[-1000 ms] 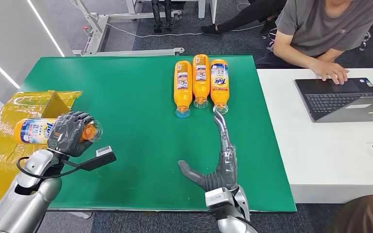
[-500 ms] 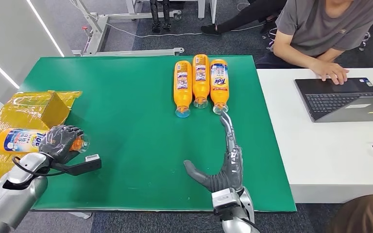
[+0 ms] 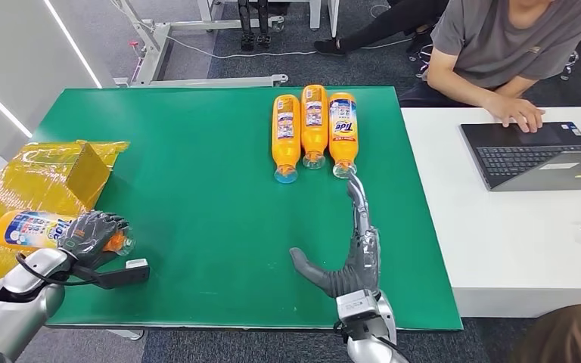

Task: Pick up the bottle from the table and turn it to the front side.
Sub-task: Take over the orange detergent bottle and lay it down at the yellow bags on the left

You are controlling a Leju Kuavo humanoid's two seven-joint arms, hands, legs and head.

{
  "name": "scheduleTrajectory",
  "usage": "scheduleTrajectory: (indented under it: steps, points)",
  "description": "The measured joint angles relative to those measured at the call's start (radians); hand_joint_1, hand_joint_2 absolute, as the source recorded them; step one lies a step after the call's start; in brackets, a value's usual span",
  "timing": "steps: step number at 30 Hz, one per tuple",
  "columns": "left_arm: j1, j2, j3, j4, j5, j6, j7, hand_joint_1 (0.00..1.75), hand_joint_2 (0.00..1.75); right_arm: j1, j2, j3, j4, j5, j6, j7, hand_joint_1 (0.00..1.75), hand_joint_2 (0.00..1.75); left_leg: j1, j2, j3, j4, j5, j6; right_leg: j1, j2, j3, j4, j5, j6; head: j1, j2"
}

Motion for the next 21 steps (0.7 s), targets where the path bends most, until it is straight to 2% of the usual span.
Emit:
scheduleTrajectory:
  steps: [6, 12, 21]
  points:
    - [-0.060, -0.052, -0.016, 0.054, 0.082, 0.002, -0.066, 1.75, 1.75, -0.007, 0.000, 0.007, 0.011, 0.003, -0.005, 0.006, 0.00, 1.75, 0.000, 0.000, 0.000, 0.000, 0.000, 0.000, 0.000, 0.000, 0.000, 0.000, 0.001, 0.000, 0.000, 0.000]
    - [-0.108, -0.114, -0.051, 0.072, 0.102, -0.010, -0.068, 1.75, 1.75, -0.026, 0.000, 0.020, 0.022, 0.007, 0.010, 0.014, 0.00, 1.75, 0.000, 0.000, 0.000, 0.000, 0.000, 0.000, 0.000, 0.000, 0.000, 0.000, 0.001, 0.000, 0.000, 0.000]
    - [-0.161, -0.141, -0.101, 0.163, 0.113, -0.044, -0.079, 1.75, 1.75, -0.039, 0.000, 0.024, 0.039, -0.011, -0.012, 0.002, 0.00, 1.75, 0.000, 0.000, 0.000, 0.000, 0.000, 0.000, 0.000, 0.000, 0.000, 0.000, 0.000, -0.001, 0.000, 0.000]
